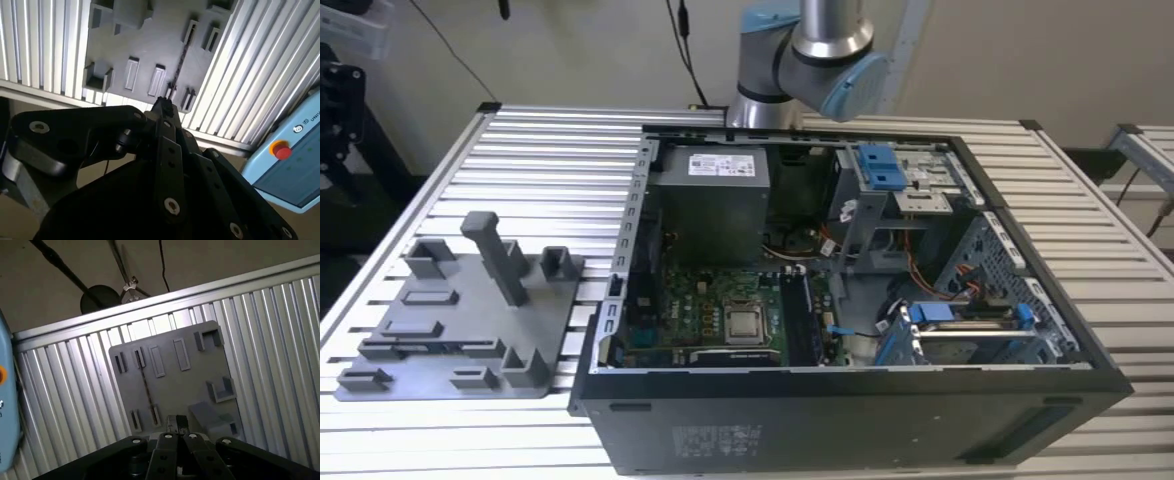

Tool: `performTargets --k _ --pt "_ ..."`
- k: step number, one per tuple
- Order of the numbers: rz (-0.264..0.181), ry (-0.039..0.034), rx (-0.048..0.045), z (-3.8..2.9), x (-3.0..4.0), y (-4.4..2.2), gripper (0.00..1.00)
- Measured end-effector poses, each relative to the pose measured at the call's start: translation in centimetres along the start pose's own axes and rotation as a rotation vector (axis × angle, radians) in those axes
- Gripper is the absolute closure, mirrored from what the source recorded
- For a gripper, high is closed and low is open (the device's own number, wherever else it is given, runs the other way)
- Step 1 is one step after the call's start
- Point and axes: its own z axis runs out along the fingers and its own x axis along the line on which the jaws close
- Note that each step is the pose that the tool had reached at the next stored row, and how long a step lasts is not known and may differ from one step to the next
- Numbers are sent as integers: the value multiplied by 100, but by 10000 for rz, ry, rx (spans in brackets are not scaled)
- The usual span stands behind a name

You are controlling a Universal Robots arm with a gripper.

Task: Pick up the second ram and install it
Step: 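Pick up the second ram and move it above second insertion slot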

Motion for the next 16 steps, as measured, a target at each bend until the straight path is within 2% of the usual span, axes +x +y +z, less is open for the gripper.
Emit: performTargets --k 3,12,15,16 --pt "-346 28 -69 10 1 0 89" --pt "-358 29 -72 9 1 0 88" --pt "-361 29 -72 9 1 0 70" --pt "-362 29 -72 9 1 0 70"
